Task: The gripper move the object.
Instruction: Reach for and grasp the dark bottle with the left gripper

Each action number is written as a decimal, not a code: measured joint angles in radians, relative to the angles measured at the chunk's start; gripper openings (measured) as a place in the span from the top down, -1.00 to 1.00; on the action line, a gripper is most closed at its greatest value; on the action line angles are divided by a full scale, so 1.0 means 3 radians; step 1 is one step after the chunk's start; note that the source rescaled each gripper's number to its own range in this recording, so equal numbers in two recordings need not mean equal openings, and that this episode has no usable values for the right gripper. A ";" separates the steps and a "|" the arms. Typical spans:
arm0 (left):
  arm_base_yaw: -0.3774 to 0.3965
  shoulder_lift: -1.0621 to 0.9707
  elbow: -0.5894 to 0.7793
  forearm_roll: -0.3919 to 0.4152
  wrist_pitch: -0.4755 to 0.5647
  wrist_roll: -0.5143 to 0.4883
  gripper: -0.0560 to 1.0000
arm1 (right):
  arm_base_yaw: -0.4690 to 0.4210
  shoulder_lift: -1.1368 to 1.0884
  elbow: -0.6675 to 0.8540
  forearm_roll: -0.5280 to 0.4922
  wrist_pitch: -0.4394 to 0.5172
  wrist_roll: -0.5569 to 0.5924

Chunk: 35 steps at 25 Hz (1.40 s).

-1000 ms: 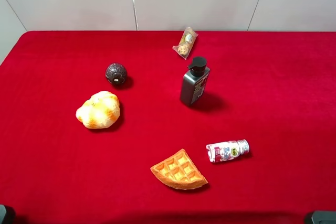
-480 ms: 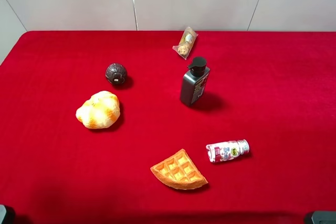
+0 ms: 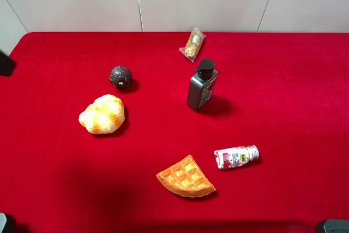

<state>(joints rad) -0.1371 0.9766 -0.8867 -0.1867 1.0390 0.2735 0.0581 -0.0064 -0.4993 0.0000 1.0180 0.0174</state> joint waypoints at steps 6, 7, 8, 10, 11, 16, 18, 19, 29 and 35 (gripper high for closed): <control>-0.0301 0.0466 -0.0293 -0.0010 -0.0057 -0.0045 -0.64 | 0.0000 0.0000 0.0000 0.0000 0.0003 0.0000; -0.0353 0.0553 -0.0358 -0.0010 -0.0060 -0.0056 -0.64 | 0.0000 0.0000 0.0000 0.0000 0.0003 0.0000; -0.0396 0.0637 -0.0413 -0.0010 -0.0060 -0.0071 -0.64 | 0.0000 0.0000 0.0000 0.0000 0.0003 0.0000; -0.0503 0.0797 -0.0559 -0.0010 -0.0060 -0.0104 -0.64 | 0.0000 0.0000 0.0000 0.0000 0.0003 0.0000; -0.0547 0.0882 -0.0638 -0.0010 -0.0060 -0.0118 -0.64 | 0.0000 0.0000 0.0000 0.0000 0.0003 0.0000; -0.0823 0.1300 -0.1039 -0.0010 -0.0044 -0.0170 -0.64 | 0.0000 0.0000 0.0000 0.0000 0.0003 0.0000; -0.0928 0.1467 -0.1239 -0.0010 0.0004 -0.0220 -0.64 | 0.0000 0.0000 0.0000 0.0000 0.0003 0.0000; -0.0981 0.1556 -0.1324 -0.0010 0.0041 -0.0235 -0.64 | 0.0000 0.0000 0.0000 0.0000 0.0003 0.0000; -0.1458 0.2295 -0.2230 0.0001 0.0301 -0.0349 -0.64 | 0.0000 0.0000 0.0000 0.0000 0.0003 0.0000; -0.1743 0.2775 -0.2767 0.0016 0.0442 -0.0413 -0.64 | 0.0000 0.0000 0.0000 0.0000 0.0003 0.0000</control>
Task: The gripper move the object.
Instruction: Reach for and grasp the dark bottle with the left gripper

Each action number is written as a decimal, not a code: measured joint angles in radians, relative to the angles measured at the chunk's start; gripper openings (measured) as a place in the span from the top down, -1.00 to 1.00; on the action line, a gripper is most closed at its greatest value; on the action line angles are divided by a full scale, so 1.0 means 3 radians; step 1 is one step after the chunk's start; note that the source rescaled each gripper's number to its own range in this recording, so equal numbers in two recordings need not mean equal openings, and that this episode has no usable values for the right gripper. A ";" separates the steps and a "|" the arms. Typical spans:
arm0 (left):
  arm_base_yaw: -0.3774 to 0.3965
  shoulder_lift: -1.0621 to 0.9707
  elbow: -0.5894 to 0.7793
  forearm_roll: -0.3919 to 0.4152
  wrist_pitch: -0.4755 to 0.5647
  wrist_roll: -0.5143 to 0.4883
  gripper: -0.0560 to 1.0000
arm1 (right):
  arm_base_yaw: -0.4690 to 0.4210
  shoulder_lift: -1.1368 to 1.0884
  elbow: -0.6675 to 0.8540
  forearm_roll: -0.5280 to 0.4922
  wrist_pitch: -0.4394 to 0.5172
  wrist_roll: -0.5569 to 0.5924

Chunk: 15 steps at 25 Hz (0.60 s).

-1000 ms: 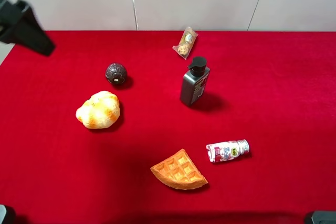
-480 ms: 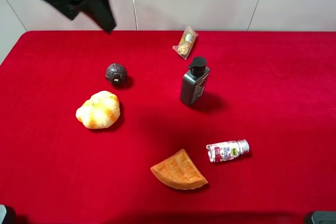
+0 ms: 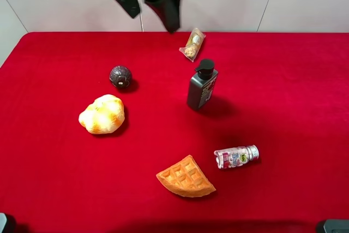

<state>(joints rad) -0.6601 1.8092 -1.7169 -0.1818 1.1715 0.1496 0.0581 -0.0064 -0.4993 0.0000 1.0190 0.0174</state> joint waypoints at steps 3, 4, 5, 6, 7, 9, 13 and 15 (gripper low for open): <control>-0.0128 0.0217 -0.0250 0.0055 0.0065 -0.0013 -0.64 | 0.0000 0.0000 0.0000 0.0000 0.0000 0.0000; -0.0168 0.0281 -0.0340 0.0083 0.0068 -0.0030 -0.64 | 0.0000 0.0000 0.0000 0.0000 0.0000 0.0000; -0.0207 0.0359 -0.0432 0.0117 0.0068 -0.0048 -0.64 | 0.0000 0.0000 0.0000 0.0000 0.0000 0.0000; -0.0238 0.0439 -0.0509 0.0154 0.0068 -0.0063 -0.64 | 0.0000 0.0000 0.0000 0.0000 0.0000 0.0000; -0.0274 0.0519 -0.0598 0.0187 0.0068 -0.0068 -0.64 | 0.0000 0.0000 0.0000 0.0000 0.0000 0.0000; -0.0364 0.0748 -0.0845 0.0234 0.0068 -0.0068 -0.64 | 0.0000 0.0000 0.0000 0.0000 0.0000 0.0000; -0.0471 0.1042 -0.1132 0.0264 0.0068 -0.0068 -0.64 | 0.0000 0.0000 0.0000 0.0000 0.0000 0.0000; -0.0518 0.1163 -0.1240 0.0304 0.0068 -0.0068 -0.64 | 0.0000 0.0000 0.0000 0.0000 0.0000 0.0000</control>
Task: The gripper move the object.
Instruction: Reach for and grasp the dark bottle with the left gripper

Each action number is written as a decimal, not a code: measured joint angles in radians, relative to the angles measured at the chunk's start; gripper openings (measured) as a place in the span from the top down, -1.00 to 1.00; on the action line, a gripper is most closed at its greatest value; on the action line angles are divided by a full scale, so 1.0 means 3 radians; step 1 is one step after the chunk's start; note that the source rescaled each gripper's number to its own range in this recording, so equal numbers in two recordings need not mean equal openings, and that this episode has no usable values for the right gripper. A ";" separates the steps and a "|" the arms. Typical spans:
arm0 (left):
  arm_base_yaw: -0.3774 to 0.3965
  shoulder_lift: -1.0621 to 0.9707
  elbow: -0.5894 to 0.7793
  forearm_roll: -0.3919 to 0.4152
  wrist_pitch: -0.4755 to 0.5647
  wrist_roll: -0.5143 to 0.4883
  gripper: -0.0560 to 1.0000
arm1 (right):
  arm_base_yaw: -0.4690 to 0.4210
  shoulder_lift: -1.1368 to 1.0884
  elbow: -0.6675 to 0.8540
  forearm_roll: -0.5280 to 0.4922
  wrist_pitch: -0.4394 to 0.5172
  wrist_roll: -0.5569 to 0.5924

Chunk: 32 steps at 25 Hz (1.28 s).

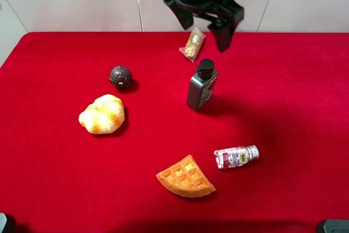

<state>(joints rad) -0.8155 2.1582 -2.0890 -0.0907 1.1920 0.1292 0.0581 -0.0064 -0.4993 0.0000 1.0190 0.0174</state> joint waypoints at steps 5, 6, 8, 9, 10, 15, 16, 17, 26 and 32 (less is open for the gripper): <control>-0.0044 0.0193 -0.0077 0.0062 0.0000 -0.0002 -0.64 | 0.0000 0.0000 0.0000 0.0000 0.0000 0.0000; -0.0047 0.0217 -0.0080 0.0073 0.0000 -0.0002 -0.64 | 0.0000 0.0000 0.0000 0.0000 0.0000 0.0000; -0.0047 0.0263 -0.0083 0.0087 0.0004 -0.0002 -0.64 | 0.0000 0.0000 0.0000 0.0000 0.0000 0.0000; -0.0047 0.0291 -0.0083 0.0087 0.0004 -0.0002 -0.64 | 0.0000 0.0000 0.0000 0.0000 0.0000 0.0000; -0.0047 0.0314 -0.0083 0.0088 0.0004 -0.0002 -0.64 | 0.0000 0.0000 0.0000 0.0000 0.0000 0.0000; -0.0057 0.0457 -0.0087 0.0096 0.0004 -0.0008 -0.64 | 0.0000 0.0000 0.0000 0.0000 0.0000 0.0000; -0.0060 0.0483 -0.0087 0.0096 0.0004 -0.0009 -0.64 | 0.0000 0.0000 0.0000 0.0000 0.0000 0.0000; -0.0061 0.0503 -0.0095 0.0096 0.0004 -0.0011 -0.64 | 0.0000 0.0000 0.0000 0.0000 0.0000 0.0000; -0.0064 0.0731 -0.0115 0.0059 0.0001 -0.0011 -0.64 | 0.0000 0.0000 0.0000 0.0000 0.0000 0.0000; -0.0064 0.0839 -0.0115 0.0048 0.0001 -0.0023 -0.64 | 0.0000 0.0000 0.0000 0.0000 0.0000 0.0000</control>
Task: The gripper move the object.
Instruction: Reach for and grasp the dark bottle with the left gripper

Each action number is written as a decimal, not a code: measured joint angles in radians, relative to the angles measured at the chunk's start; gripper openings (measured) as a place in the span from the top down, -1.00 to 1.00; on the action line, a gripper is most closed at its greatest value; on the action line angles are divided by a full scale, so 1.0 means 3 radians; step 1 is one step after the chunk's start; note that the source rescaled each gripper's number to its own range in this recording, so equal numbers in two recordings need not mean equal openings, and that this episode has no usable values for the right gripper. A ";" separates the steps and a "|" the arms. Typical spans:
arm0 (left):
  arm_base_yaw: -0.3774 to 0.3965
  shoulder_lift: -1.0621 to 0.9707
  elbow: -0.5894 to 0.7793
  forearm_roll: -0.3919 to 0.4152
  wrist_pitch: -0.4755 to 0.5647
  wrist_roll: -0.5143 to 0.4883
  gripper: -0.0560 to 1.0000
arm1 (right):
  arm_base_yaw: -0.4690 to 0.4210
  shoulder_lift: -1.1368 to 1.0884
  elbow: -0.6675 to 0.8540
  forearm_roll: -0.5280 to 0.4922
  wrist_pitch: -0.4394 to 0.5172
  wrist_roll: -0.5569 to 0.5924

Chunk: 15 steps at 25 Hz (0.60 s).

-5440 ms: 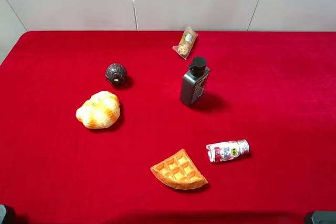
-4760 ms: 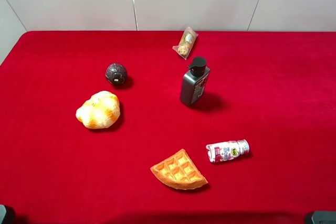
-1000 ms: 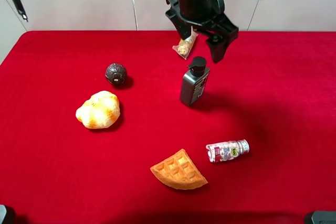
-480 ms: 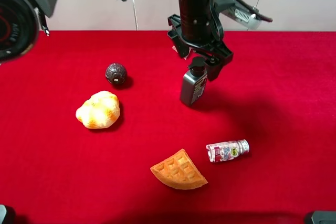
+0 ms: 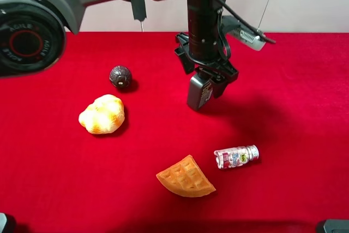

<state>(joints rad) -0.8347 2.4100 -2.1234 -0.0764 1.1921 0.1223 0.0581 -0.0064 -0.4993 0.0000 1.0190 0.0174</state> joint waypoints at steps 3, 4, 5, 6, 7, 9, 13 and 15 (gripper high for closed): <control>0.0000 0.0028 0.0000 -0.0001 0.0000 -0.0019 -0.60 | 0.0000 0.0000 0.0000 0.0000 0.0000 0.0000; 0.0000 0.0032 0.0000 -0.0004 0.0000 -0.0035 -0.55 | 0.0000 0.0000 0.0000 0.0000 0.0000 0.0000; 0.0000 0.0032 0.0000 -0.0009 0.0000 -0.0042 -0.48 | 0.0000 0.0000 0.0000 0.0000 0.0000 0.0000; 0.0000 0.0036 0.0000 -0.0008 0.0000 -0.0045 -0.41 | 0.0000 0.0000 0.0000 0.0000 0.0000 0.0000; 0.0000 0.0038 0.0000 -0.0008 0.0000 -0.0052 -0.30 | 0.0000 0.0000 0.0000 0.0000 0.0000 0.0000; 0.0000 0.0038 0.0000 -0.0008 0.0000 -0.0052 0.00 | 0.0000 0.0000 0.0000 0.0000 0.0000 0.0000; 0.0000 0.0038 0.0000 -0.0007 0.0000 -0.0052 0.66 | 0.0000 0.0000 0.0000 0.0000 0.0000 0.0000; 0.0000 0.0038 0.0000 0.0015 0.0000 -0.0053 0.89 | 0.0000 0.0000 0.0000 0.0000 0.0000 0.0000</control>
<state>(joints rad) -0.8347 2.4215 -2.1234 -0.0719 1.1921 0.1064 0.0581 -0.0064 -0.4993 0.0000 1.0190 0.0174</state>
